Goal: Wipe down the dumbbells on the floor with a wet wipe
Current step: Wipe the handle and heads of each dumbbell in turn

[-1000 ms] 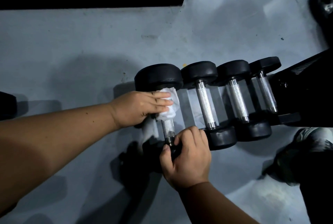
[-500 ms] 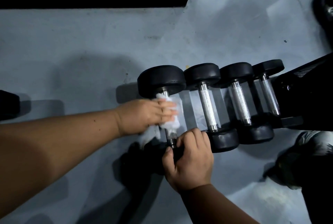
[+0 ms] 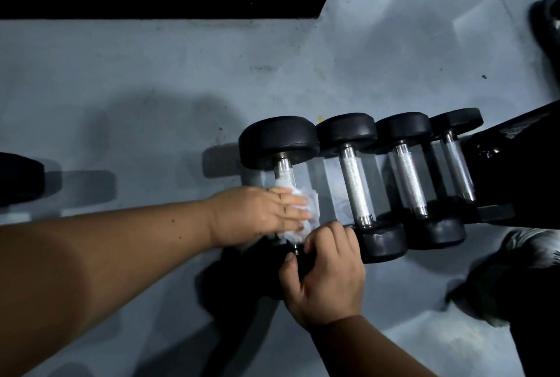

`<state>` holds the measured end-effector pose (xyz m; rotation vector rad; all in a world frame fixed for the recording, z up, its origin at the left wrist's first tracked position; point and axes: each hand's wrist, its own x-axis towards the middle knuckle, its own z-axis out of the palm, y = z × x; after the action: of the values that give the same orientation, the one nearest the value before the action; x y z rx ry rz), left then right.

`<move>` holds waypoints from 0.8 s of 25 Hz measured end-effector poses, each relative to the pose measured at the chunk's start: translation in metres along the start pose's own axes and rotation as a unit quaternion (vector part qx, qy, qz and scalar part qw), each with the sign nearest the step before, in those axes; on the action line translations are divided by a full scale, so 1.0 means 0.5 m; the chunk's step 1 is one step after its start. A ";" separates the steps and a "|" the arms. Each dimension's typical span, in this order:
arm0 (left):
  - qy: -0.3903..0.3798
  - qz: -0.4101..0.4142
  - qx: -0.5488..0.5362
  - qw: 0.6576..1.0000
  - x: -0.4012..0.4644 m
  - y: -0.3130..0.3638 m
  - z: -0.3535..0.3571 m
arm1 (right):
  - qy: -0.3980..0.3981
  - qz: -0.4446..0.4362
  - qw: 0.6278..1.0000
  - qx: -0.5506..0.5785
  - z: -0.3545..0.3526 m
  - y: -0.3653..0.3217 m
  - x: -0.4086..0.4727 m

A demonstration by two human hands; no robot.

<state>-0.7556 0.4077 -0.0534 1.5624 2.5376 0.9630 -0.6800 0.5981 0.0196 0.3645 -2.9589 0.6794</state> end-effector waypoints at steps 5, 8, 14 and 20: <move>0.041 -0.125 -0.042 0.990 0.004 -0.044 -0.025 | -0.008 -0.001 1.000 -0.001 -0.003 -0.002 0.003; 0.046 -0.113 -0.033 0.992 -0.002 0.025 0.011 | -0.010 -0.010 1.000 -0.003 -0.003 0.002 0.003; 0.007 0.013 -0.039 0.999 0.000 0.006 0.009 | -0.008 -0.011 1.000 0.005 -0.005 0.005 0.008; 0.051 -0.110 -0.037 0.992 0.014 -0.028 -0.012 | -0.013 -0.018 1.000 0.007 -0.006 0.005 0.006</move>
<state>-0.7720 0.4061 -0.0535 1.2113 2.6374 1.1190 -0.6834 0.6008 0.0217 0.4317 -2.9663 0.6953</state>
